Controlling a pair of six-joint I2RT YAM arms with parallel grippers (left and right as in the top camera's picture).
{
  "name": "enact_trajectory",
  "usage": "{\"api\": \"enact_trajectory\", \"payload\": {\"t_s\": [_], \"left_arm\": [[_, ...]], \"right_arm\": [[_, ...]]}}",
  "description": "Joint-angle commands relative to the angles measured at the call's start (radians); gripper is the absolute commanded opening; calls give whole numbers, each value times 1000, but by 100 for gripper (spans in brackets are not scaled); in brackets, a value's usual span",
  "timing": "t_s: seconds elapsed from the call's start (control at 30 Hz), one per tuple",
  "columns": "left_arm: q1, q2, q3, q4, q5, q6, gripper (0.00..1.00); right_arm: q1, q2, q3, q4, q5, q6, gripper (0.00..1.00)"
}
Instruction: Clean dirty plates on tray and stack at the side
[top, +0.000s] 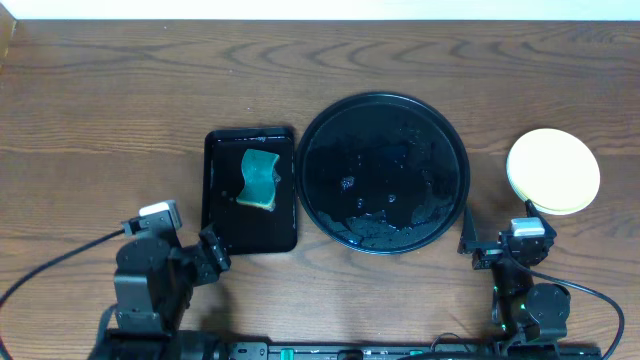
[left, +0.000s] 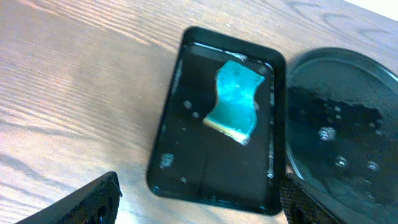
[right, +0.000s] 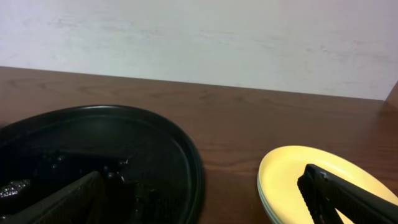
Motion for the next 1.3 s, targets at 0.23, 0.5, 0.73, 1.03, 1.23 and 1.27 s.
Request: {"api": "enact_trajectory", "payload": {"t_s": [0.23, 0.5, 0.73, 1.03, 1.23, 1.27], "left_arm": [[4, -278, -344, 386, -42, 189, 83], [3, -431, -571, 740, -42, 223, 83], [2, -448, -672, 996, -41, 320, 83], [2, -448, -693, 859, -42, 314, 83], [2, -448, -693, 781, -41, 263, 83], [2, -448, -693, 782, -41, 263, 83]], "right_arm": [[7, -6, -2, -4, -5, -13, 99], [7, -6, -2, -4, -5, -13, 99], [7, -6, -2, -4, -5, -13, 99], [7, -6, -2, -4, -5, -13, 99], [7, -6, -2, -4, -5, -13, 99], [7, -6, -2, -4, -5, -13, 99]]}}
